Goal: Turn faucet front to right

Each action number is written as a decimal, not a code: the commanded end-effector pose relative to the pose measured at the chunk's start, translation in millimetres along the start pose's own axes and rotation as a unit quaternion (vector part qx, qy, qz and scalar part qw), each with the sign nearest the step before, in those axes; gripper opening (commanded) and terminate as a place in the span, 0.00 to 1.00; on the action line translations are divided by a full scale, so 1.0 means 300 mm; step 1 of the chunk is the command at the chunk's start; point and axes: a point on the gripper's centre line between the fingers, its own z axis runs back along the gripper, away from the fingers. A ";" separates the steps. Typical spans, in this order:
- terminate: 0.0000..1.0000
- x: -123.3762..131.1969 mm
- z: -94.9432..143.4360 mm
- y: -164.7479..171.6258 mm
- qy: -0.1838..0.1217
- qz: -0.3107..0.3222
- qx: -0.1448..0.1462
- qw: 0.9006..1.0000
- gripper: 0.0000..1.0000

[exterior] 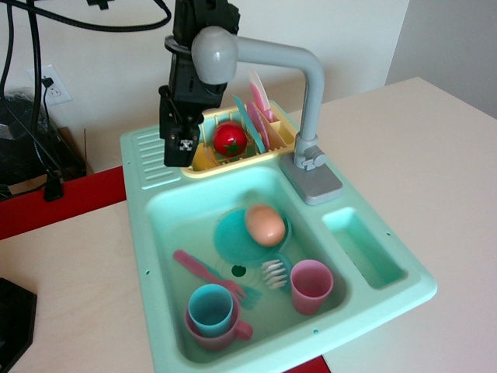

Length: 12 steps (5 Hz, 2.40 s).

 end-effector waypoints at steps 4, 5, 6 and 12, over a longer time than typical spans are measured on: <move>0.00 -0.130 0.028 -0.061 -0.028 0.020 0.028 0.999 1.00; 0.00 -0.195 0.010 0.037 -0.023 0.044 0.028 0.998 1.00; 0.00 -0.231 0.015 0.088 -0.026 0.058 0.019 0.998 1.00; 0.00 -0.412 -0.001 0.045 -0.169 0.078 0.047 0.981 1.00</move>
